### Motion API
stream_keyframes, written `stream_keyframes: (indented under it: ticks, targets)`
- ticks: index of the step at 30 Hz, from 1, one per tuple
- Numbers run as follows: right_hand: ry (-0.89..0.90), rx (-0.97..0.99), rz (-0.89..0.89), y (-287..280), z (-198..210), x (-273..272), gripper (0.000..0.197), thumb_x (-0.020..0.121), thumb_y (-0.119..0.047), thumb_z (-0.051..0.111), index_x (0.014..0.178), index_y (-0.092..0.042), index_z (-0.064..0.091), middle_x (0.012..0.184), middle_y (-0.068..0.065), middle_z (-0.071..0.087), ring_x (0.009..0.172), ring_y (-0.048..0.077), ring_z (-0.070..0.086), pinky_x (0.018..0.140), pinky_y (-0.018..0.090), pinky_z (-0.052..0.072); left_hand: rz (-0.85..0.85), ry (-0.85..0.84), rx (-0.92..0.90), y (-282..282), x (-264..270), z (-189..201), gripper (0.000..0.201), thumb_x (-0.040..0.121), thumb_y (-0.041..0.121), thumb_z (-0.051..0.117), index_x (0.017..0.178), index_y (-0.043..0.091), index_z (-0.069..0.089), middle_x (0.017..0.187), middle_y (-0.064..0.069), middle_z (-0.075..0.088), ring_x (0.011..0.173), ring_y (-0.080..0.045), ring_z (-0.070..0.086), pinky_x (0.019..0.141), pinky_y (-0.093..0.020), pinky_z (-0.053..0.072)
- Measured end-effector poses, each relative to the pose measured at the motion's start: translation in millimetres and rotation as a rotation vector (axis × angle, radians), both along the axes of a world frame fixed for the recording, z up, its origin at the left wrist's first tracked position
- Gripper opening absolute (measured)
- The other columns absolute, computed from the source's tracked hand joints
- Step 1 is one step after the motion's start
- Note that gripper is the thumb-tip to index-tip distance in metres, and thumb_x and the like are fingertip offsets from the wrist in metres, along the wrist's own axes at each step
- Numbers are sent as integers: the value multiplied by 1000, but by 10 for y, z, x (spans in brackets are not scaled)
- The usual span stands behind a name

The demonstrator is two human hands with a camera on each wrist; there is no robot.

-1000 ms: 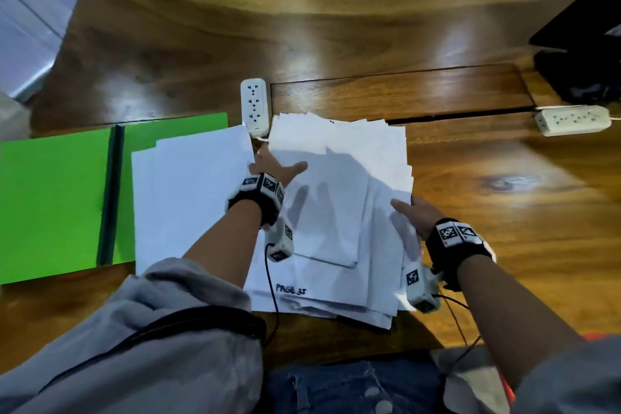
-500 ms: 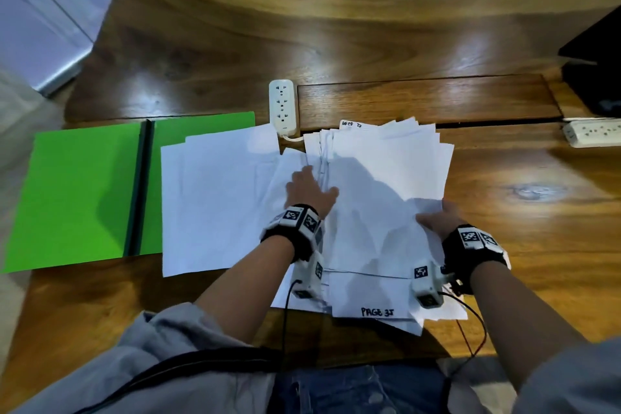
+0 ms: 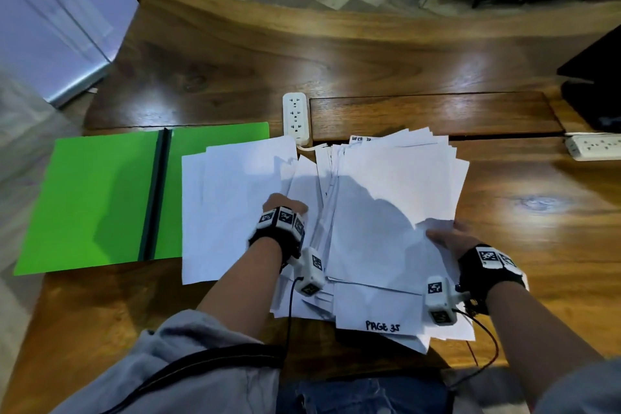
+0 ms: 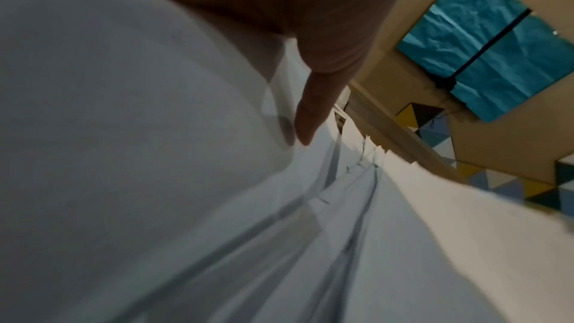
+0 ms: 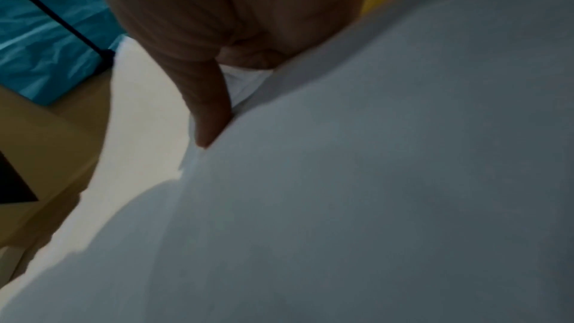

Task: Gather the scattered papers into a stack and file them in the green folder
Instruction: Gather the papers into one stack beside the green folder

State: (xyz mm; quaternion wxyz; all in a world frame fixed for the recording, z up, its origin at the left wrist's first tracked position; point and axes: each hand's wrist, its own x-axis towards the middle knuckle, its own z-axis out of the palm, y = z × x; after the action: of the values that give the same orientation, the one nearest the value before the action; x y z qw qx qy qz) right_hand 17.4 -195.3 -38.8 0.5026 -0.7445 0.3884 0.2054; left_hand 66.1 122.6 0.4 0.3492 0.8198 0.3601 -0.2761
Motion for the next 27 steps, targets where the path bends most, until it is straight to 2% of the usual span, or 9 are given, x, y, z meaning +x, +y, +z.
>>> stream_keyframes:
  ticks: [2, 4, 6, 9, 12, 18, 22, 24, 27]
  targets:
    - [48, -44, 33, 10, -14, 5, 34, 84, -9, 69, 114, -9, 52, 95, 18, 62, 93, 33, 57, 90, 45, 48, -72, -13, -4, -14, -20, 43, 48, 82, 19, 66, 123, -2, 52, 126, -18, 60, 113, -33, 60, 78, -30, 46]
    - [98, -112, 111, 14, -19, 41, 49, 84, -17, 70, 128, -4, 52, 121, 21, 61, 101, 35, 58, 89, 39, 47, -191, -66, 32, -48, -30, 122, 40, 82, 17, 65, 116, -1, 56, 121, -18, 62, 110, -34, 61, 82, -32, 49]
    - [119, -181, 139, 21, -9, 67, 59, 84, -18, 70, 135, -2, 45, 131, 22, 54, 113, 38, 56, 84, 35, 43, -335, -135, 121, -105, -46, 225, 29, 84, 16, 59, 110, 2, 60, 117, -18, 64, 107, -35, 62, 86, -36, 52]
    - [84, -232, 137, 95, 37, 82, 56, 81, -12, 71, 131, 0, 47, 126, 24, 57, 112, 41, 57, 90, 41, 49, -553, -243, 292, -216, -30, 420, 26, 89, 19, 54, 111, 8, 61, 118, -16, 62, 110, -38, 59, 89, -41, 50]
    - [45, -265, 139, 165, 83, 102, 57, 78, -11, 72, 129, -1, 49, 124, 22, 59, 112, 41, 58, 95, 49, 50, -693, -398, 468, -300, 38, 735, 29, 89, 7, 50, 116, 10, 62, 118, -16, 63, 109, -36, 61, 88, -40, 51]
    - [56, -302, 208, 137, 216, 164, 49, 80, -12, 68, 126, -1, 55, 121, 22, 62, 111, 37, 60, 92, 40, 51, -592, -615, 640, -134, 278, 1467, 26, 86, 9, 51, 107, 13, 67, 108, -17, 68, 103, -39, 64, 84, -42, 52]
    - [78, -278, 265, 102, 247, 200, 53, 79, -10, 67, 129, -1, 52, 123, 21, 60, 112, 37, 59, 93, 42, 51, -515, -728, 665, -15, 338, 1878, 22, 88, 15, 50, 102, 15, 67, 103, -17, 69, 99, -40, 65, 82, -43, 52]
    - [105, -255, 283, 43, 172, 213, 53, 78, -10, 65, 128, -1, 51, 122, 19, 61, 110, 36, 60, 91, 43, 52, -465, -779, 596, -3, 348, 2020, 25, 88, 22, 50, 104, 12, 67, 102, -19, 69, 98, -40, 65, 84, -44, 52]
    - [146, -244, 279, 81, 281, 172, 48, 84, -9, 60, 129, -1, 48, 124, 20, 58, 107, 34, 58, 87, 37, 49, -335, -779, 353, -9, 374, 2108, 31, 83, 27, 59, 106, 7, 67, 105, -18, 69, 98, -36, 65, 84, -40, 55]
